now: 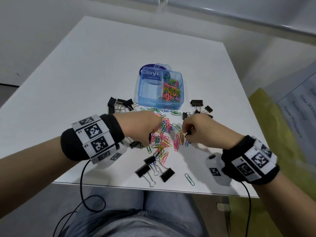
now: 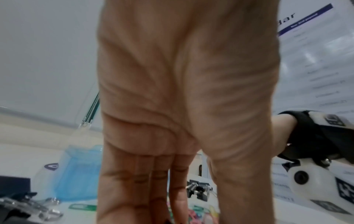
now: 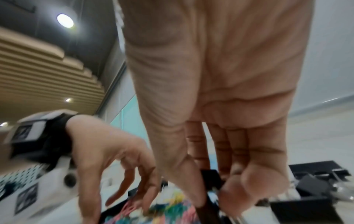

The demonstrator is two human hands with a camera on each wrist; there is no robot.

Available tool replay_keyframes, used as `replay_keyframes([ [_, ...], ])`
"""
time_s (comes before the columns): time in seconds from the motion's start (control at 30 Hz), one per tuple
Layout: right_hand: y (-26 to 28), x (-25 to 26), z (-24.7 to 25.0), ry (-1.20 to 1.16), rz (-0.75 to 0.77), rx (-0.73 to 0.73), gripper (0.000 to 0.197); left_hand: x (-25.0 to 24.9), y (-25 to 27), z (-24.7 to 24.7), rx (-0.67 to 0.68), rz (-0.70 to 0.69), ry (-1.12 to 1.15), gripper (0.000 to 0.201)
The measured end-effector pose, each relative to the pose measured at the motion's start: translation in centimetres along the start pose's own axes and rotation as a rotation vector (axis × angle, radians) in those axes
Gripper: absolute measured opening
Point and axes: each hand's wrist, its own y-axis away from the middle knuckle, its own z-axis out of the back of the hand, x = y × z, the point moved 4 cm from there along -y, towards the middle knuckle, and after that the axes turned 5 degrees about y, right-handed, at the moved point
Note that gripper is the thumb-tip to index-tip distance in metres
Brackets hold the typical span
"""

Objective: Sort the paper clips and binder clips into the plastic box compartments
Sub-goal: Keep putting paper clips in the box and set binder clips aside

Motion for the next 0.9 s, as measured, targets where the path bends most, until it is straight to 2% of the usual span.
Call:
replay_keyframes([
  [0.17, 0.3, -3.1, 3.3, -0.133, -0.162, -0.151, 0.015, 1.2, 0.4, 2.2, -0.075, 0.011, 0.081, 0.029],
  [0.3, -0.2, -5.4, 3.0, -0.150, -0.268, -0.189, 0.010, 2.2, 0.9, 3.9, -0.123, 0.031, 0.170, 0.026],
  [0.4, -0.2, -5.5, 2.2, -0.073, -0.266, -0.205, 0.013, 3.5, 1.3, 4.9, -0.178, 0.086, 0.167, 0.024],
  [0.47, -0.1, -4.6, 1.5, -0.027, -0.268, -0.200, 0.016, 4.7, 1.5, 5.3, -0.221, 0.149, 0.131, 0.023],
  [0.6, -0.4, -2.6, -0.3, 0.030, -0.340, -0.083, 0.048, 6.7, 1.6, 5.0, -0.256, 0.276, 0.051, 0.019],
  [0.67, -0.9, -2.0, -1.1, 0.060, -0.326, -0.029, 0.053, 7.1, 1.5, 4.6, -0.252, 0.289, 0.062, 0.019],
  [0.73, -1.3, -1.7, -1.4, 0.044, -0.306, -0.004, 0.048, 7.3, 1.3, 4.2, -0.254, 0.275, 0.121, 0.018],
  [0.9, -1.2, -1.7, -1.7, 0.032, -0.285, 0.044, 0.021, 7.0, 1.5, 4.5, -0.313, 0.215, 0.324, 0.024],
])
